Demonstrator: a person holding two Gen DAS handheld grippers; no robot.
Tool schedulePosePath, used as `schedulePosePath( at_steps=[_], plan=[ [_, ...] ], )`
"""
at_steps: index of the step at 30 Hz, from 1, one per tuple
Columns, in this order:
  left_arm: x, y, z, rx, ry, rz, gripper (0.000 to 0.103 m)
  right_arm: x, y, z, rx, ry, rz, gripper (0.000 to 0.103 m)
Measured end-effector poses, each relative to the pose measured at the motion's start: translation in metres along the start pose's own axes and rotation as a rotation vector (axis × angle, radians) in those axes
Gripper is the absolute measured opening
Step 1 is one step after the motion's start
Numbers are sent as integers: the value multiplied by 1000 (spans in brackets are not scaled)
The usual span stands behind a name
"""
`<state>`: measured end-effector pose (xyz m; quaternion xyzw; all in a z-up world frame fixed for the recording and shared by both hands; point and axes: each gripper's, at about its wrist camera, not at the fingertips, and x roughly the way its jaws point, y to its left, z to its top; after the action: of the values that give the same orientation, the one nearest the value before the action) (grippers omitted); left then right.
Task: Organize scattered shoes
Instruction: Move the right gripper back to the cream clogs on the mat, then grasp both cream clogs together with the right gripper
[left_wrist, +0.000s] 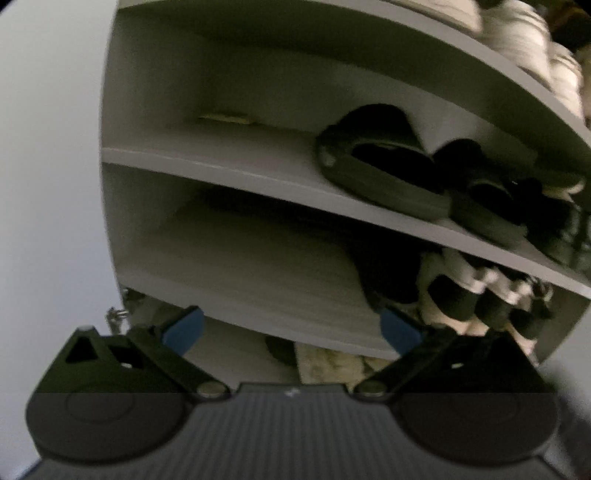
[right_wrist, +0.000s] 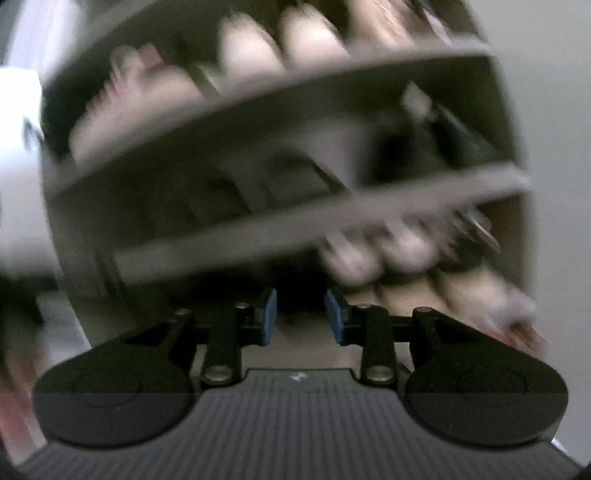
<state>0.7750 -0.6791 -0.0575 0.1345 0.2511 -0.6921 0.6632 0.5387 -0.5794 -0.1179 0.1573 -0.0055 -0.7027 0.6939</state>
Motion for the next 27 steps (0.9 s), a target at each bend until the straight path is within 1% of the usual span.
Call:
schedulePosePath(
  at_steps=[1,3,5,6,9,11,12,13,15,16,18,19,20,22,23,24,25,27],
  plan=[
    [-2,-6,-3,11,1,-15,103,-7,-20,-23,20,68,-50,34],
    [-9,-25,-14,64,3,-63,103,-28,-73,-81,113,222,-160,34],
    [-14,-43,-25,126,7,-103,103,-43,-110,-116,156,310,-245,34],
    [-19,-54,-32,170,11,-131,103,-55,-139,-142,205,367,-317,34],
    [-31,-73,-46,242,28,-199,103,-91,-197,-197,423,444,-477,34],
    [-38,-78,-51,260,32,-226,103,-107,-226,-219,538,496,-594,34],
    [-43,-81,-54,266,38,-242,103,-122,-244,-230,612,500,-700,34],
    [-50,-84,-56,263,47,-268,103,-138,-256,-236,668,463,-785,34],
    [-60,-87,-61,256,58,-304,103,-167,-272,-246,743,373,-901,34],
    [-64,-87,-63,256,62,-319,103,-179,-280,-247,778,315,-947,34],
    [-76,-90,-72,288,81,-382,103,-189,-304,-245,858,246,-967,34],
    [-79,-91,-74,316,102,-395,103,-193,-318,-244,890,221,-977,34],
    [-81,-90,-75,327,110,-401,103,-190,-334,-241,901,230,-985,34],
    [-87,-84,-75,328,102,-402,103,-182,-362,-239,929,278,-1004,35],
    [-90,-82,-74,331,98,-400,103,-179,-376,-238,953,283,-1019,35],
    [-93,-77,-73,332,86,-397,103,-178,-391,-237,998,243,-1041,37],
    [-97,-72,-72,331,71,-390,103,-176,-400,-239,1026,243,-1040,42],
    [-101,-61,-70,335,51,-371,103,-170,-421,-249,1098,310,-1012,71]
  ],
)
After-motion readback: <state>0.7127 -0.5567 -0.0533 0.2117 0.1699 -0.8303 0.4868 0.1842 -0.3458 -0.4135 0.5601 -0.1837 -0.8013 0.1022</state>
